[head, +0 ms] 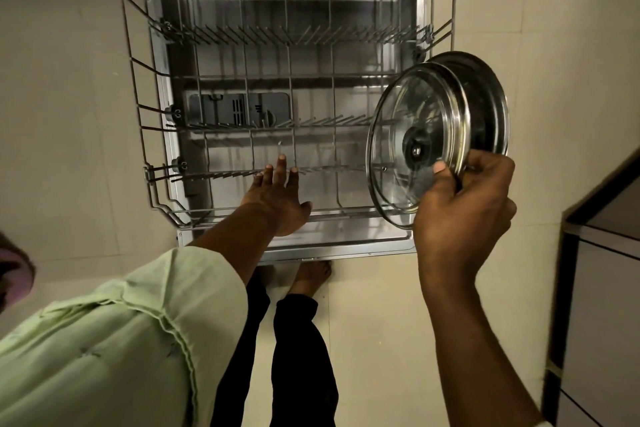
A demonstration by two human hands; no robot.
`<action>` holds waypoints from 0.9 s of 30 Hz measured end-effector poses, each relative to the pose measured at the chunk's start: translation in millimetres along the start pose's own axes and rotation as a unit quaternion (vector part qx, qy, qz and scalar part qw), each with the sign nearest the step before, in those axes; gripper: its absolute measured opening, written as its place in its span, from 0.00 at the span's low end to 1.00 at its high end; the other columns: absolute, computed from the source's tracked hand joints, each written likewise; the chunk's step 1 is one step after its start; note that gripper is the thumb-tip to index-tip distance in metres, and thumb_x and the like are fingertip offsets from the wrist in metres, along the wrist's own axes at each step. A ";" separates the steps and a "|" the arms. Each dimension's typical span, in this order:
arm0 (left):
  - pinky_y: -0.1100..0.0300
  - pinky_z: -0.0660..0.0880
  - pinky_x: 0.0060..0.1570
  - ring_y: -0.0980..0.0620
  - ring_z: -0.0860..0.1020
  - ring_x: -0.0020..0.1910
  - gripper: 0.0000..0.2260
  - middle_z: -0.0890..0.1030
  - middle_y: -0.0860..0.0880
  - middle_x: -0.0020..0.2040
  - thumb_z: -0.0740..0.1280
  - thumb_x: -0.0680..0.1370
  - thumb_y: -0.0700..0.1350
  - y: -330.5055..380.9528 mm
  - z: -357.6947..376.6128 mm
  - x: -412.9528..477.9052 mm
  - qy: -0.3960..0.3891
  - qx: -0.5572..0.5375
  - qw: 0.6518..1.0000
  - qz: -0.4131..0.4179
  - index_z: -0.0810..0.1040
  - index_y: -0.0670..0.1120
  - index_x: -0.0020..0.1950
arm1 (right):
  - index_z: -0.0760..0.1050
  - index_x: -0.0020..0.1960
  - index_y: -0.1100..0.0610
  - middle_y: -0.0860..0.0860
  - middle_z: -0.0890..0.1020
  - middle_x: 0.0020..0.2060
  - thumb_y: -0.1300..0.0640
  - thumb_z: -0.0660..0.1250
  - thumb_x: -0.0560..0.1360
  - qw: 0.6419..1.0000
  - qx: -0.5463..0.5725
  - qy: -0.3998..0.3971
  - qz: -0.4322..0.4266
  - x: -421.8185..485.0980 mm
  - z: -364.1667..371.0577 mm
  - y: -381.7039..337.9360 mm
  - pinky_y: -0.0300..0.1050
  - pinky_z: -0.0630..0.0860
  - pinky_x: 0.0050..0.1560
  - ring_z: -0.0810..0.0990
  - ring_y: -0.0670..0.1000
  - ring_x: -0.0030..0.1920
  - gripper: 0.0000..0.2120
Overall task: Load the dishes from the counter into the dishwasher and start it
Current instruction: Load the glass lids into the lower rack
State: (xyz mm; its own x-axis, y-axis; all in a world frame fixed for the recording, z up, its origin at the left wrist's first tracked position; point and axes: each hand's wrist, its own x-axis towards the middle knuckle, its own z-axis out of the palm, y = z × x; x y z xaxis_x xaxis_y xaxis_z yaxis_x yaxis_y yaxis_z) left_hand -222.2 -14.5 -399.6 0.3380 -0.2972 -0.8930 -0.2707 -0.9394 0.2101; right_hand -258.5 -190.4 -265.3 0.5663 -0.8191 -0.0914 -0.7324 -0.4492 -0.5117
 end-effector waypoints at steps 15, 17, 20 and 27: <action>0.49 0.42 0.78 0.41 0.39 0.79 0.35 0.32 0.40 0.78 0.52 0.83 0.59 -1.7 0.4 2.2 -0.008 -0.005 1.000 -0.004 0.37 0.45 0.81 | 0.73 0.58 0.59 0.53 0.83 0.52 0.58 0.71 0.75 0.999 -0.030 -0.020 -0.033 19.4 20.6 -12.5 0.46 0.74 0.55 0.81 0.55 0.53 0.14; 0.49 0.42 0.78 0.41 0.38 0.79 0.35 0.32 0.40 0.78 0.52 0.83 0.59 -1.8 0.3 1.8 -0.009 -0.007 1.000 -0.002 0.37 0.45 0.81 | 0.72 0.58 0.58 0.53 0.82 0.53 0.58 0.72 0.75 0.997 -0.051 -0.033 -0.043 22.5 22.0 -14.3 0.48 0.74 0.56 0.81 0.55 0.55 0.15; 0.48 0.42 0.78 0.41 0.39 0.79 0.35 0.32 0.40 0.78 0.52 0.83 0.59 -2.5 -0.2 1.1 -0.009 -0.008 1.000 -0.001 0.37 0.45 0.81 | 0.71 0.62 0.59 0.53 0.82 0.56 0.58 0.71 0.75 0.995 -0.072 -0.048 -0.054 24.7 20.1 -12.9 0.54 0.75 0.60 0.80 0.57 0.58 0.17; 0.48 0.43 0.78 0.41 0.39 0.79 0.35 0.32 0.40 0.78 0.53 0.83 0.59 -2.2 -2.2 0.1 -0.010 -0.007 1.000 0.003 0.38 0.45 0.81 | 0.71 0.62 0.60 0.54 0.81 0.56 0.60 0.70 0.75 0.994 -0.082 -0.044 -0.066 21.4 20.6 -12.2 0.53 0.74 0.62 0.79 0.58 0.59 0.17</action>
State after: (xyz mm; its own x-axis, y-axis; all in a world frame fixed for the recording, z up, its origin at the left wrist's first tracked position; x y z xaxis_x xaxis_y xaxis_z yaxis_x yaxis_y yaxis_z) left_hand -219.6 -12.8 -399.2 0.3193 -0.2993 -0.8992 -0.2592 -0.9402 0.2209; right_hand -229.6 -195.1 -278.6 0.6871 -0.7180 -0.1114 -0.6971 -0.6082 -0.3797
